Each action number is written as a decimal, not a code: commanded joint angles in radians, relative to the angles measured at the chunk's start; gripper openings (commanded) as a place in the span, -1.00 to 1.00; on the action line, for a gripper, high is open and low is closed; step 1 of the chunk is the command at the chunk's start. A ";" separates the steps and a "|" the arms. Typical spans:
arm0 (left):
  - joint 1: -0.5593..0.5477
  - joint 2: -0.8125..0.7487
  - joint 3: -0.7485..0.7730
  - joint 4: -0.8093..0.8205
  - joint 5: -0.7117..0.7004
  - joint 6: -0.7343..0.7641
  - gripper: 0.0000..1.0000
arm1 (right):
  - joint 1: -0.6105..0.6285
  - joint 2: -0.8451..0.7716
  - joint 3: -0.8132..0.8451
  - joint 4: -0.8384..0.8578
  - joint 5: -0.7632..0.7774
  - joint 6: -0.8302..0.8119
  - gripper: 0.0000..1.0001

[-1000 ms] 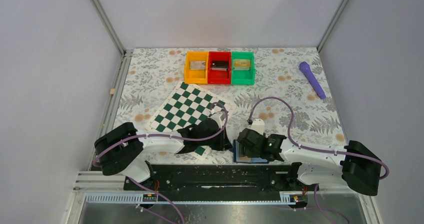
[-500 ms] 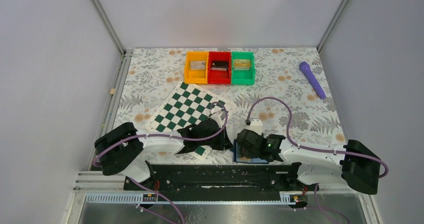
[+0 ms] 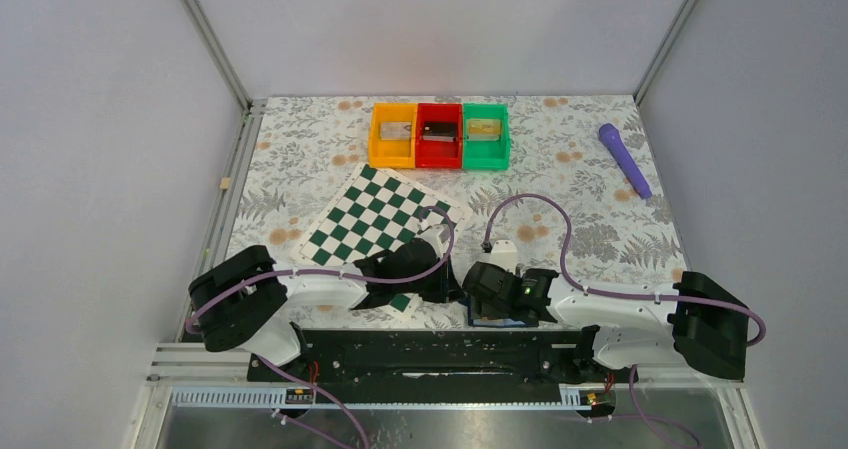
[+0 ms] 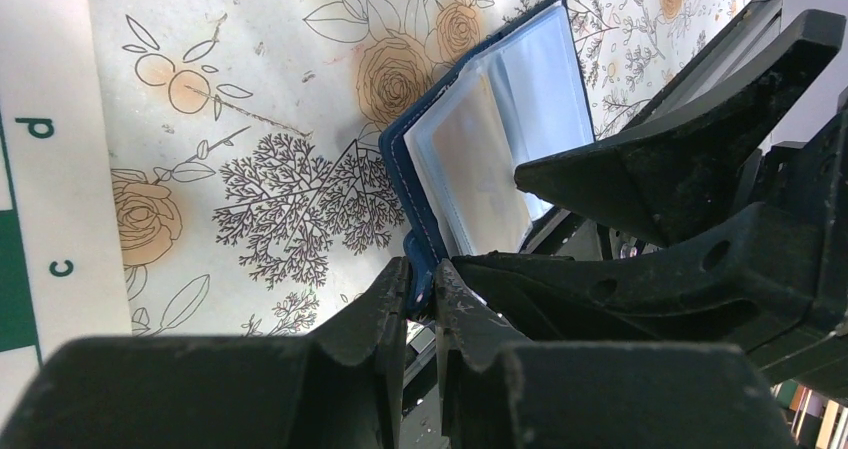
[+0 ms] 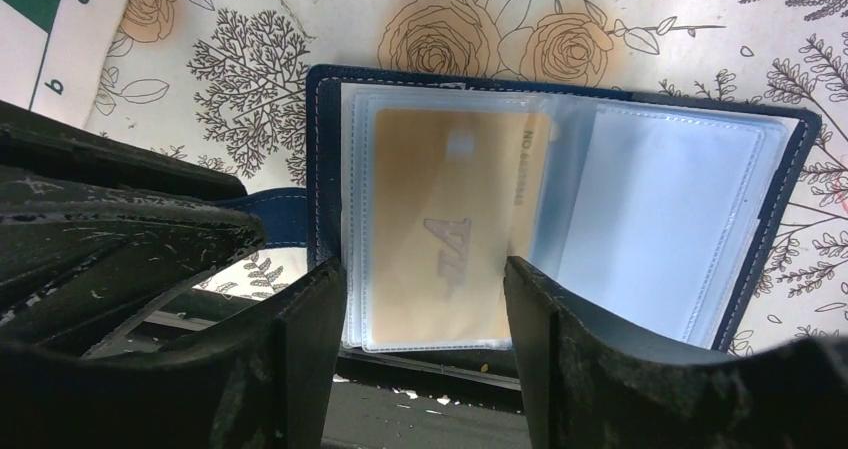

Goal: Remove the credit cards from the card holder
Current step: Remove the credit card from the card holder.

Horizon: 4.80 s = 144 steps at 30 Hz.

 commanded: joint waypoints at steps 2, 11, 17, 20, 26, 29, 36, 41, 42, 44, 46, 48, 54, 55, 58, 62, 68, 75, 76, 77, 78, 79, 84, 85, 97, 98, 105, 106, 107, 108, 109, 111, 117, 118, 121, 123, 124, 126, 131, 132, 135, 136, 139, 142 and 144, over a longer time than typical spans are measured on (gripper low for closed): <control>0.000 -0.027 -0.001 0.048 0.001 0.003 -1.00 | 0.012 -0.024 0.028 -0.046 0.054 0.018 0.29; 0.000 -0.028 -0.002 0.048 0.000 0.002 -1.00 | 0.015 -0.142 0.002 -0.040 0.052 0.019 0.37; 0.000 -0.026 0.000 0.047 0.001 0.001 -1.00 | 0.015 -0.135 -0.014 -0.054 0.063 0.025 0.31; -0.001 -0.024 0.001 0.045 0.001 0.001 -1.00 | 0.015 -0.117 -0.012 -0.059 0.060 0.026 0.31; 0.000 -0.028 0.000 0.043 -0.003 -0.001 -1.00 | 0.015 -0.071 0.001 -0.050 0.040 0.019 0.31; 0.000 -0.029 0.000 0.041 -0.002 -0.001 -1.00 | 0.015 -0.049 0.002 -0.047 0.037 0.019 0.30; -0.001 -0.027 0.001 0.043 -0.003 -0.002 -1.00 | 0.016 -0.031 -0.004 -0.045 0.043 0.024 0.23; -0.001 -0.025 0.003 0.045 -0.002 -0.001 -1.00 | 0.016 -0.030 -0.004 -0.023 0.024 0.029 0.30; -0.001 -0.024 0.002 0.045 -0.001 -0.002 -1.00 | 0.016 -0.032 -0.003 -0.021 0.023 0.029 0.30; 0.000 -0.027 0.003 0.045 0.000 -0.001 -1.00 | 0.019 -0.032 -0.004 -0.022 0.020 0.030 0.30; 0.000 -0.028 0.003 0.043 0.000 -0.001 -1.00 | 0.019 -0.032 -0.003 -0.020 0.020 0.032 0.31; 0.000 -0.029 0.005 0.040 0.002 -0.001 -1.00 | 0.022 -0.028 -0.002 -0.016 0.017 0.032 0.31; -0.001 -0.027 0.007 0.036 0.001 0.002 -1.00 | 0.029 0.001 0.012 -0.029 0.022 0.032 0.33; 0.000 -0.028 0.007 0.035 0.001 0.004 -1.00 | 0.029 0.007 0.017 -0.039 0.029 0.034 0.31; 0.000 -0.032 0.004 0.031 -0.002 0.005 -1.00 | 0.029 0.017 0.026 -0.072 0.050 0.036 0.27; 0.000 -0.033 0.004 0.024 -0.005 0.010 -1.00 | 0.030 0.005 0.037 -0.115 0.079 0.042 0.23; -0.001 -0.024 0.008 0.021 -0.005 0.012 -1.00 | 0.031 -0.037 0.038 -0.147 0.105 0.047 0.20; 0.000 -0.012 0.000 0.033 -0.004 0.007 -1.00 | 0.030 -0.061 0.033 -0.172 0.130 0.046 0.20; 0.000 -0.011 -0.001 0.035 -0.004 0.007 -1.00 | 0.030 -0.066 0.035 -0.174 0.134 0.045 0.20; 0.000 -0.009 -0.002 0.037 -0.004 0.006 -1.00 | 0.030 -0.071 0.037 -0.182 0.140 0.045 0.20; 0.000 -0.008 -0.003 0.038 -0.005 0.006 -1.00 | 0.031 -0.077 0.040 -0.189 0.146 0.043 0.20; -0.001 -0.007 -0.002 0.039 -0.003 0.006 -1.00 | 0.031 -0.082 0.044 -0.200 0.154 0.042 0.20; 0.000 -0.001 -0.003 0.039 -0.006 0.008 -1.00 | 0.030 -0.132 0.042 -0.236 0.194 0.044 0.20; 0.000 0.000 -0.002 0.038 -0.007 0.010 -1.00 | 0.029 -0.148 0.036 -0.237 0.203 0.049 0.20; 0.001 0.035 0.032 -0.001 -0.041 0.055 -1.00 | -0.044 -0.291 -0.023 -0.300 0.230 0.068 0.18; 0.002 0.036 0.037 -0.010 -0.046 0.062 -1.00 | -0.057 -0.299 -0.027 -0.308 0.225 0.068 0.20; 0.028 0.050 0.087 -0.064 -0.073 0.116 -1.00 | -0.150 -0.351 -0.059 -0.321 0.177 0.050 0.21; 0.033 0.052 0.096 -0.070 -0.072 0.123 -1.00 | -0.155 -0.358 -0.057 -0.321 0.172 0.046 0.21; 0.038 0.054 0.106 -0.072 -0.066 0.129 -1.00 | -0.158 -0.364 -0.056 -0.319 0.166 0.042 0.21; 0.041 0.053 0.115 -0.074 -0.061 0.135 -1.00 | -0.159 -0.369 -0.052 -0.320 0.160 0.039 0.21; 0.045 0.052 0.123 -0.078 -0.056 0.138 -0.95 | -0.160 -0.373 -0.048 -0.315 0.153 0.032 0.21; 0.049 0.039 0.139 -0.094 -0.057 0.140 -0.80 | -0.160 -0.383 -0.043 -0.302 0.139 0.020 0.20; 0.051 -0.026 0.168 -0.124 -0.078 0.112 -0.40 | -0.216 -0.396 -0.052 -0.256 0.084 -0.047 0.06; 0.051 -0.036 0.172 -0.122 -0.070 0.102 -0.38 | -0.231 -0.404 -0.058 -0.245 0.073 -0.053 0.01; 0.048 -0.051 0.188 -0.096 -0.021 0.074 -0.38 | -0.266 -0.443 -0.094 -0.176 0.013 -0.072 -0.22; 0.045 -0.040 0.192 -0.052 0.025 0.044 -0.38 | -0.294 -0.464 -0.124 -0.120 -0.035 -0.077 -0.35; 0.043 -0.027 0.196 -0.029 0.047 0.032 -0.38 | -0.308 -0.472 -0.138 -0.096 -0.049 -0.080 -0.44; 0.036 0.009 0.210 0.004 0.080 0.018 -0.40 | -0.340 -0.470 -0.163 -0.056 -0.075 -0.089 -0.59; 0.013 0.100 0.227 0.103 0.119 -0.028 -0.44 | -0.452 -0.424 -0.208 0.033 -0.196 -0.124 -0.71; 0.010 0.119 0.230 0.124 0.123 -0.037 -0.44 | -0.466 -0.417 -0.215 0.044 -0.211 -0.124 -0.71; 0.005 0.201 0.257 0.141 0.123 -0.046 -0.45 | -0.491 -0.396 -0.227 0.061 -0.232 -0.126 -0.71; 0.005 0.226 0.260 0.149 0.123 -0.052 -0.45 | -0.500 -0.393 -0.229 0.060 -0.234 -0.125 -0.71; 0.005 0.285 0.247 0.201 0.127 -0.074 -0.44 | -0.526 -0.390 -0.244 0.057 -0.239 -0.116 -0.69; 0.005 0.313 0.237 0.221 0.116 -0.073 -0.40 | -0.540 -0.393 -0.261 0.056 -0.235 -0.102 -0.67; 0.003 0.322 0.232 0.216 0.100 -0.059 -0.38 | -0.545 -0.384 -0.271 0.057 -0.232 -0.097 -0.65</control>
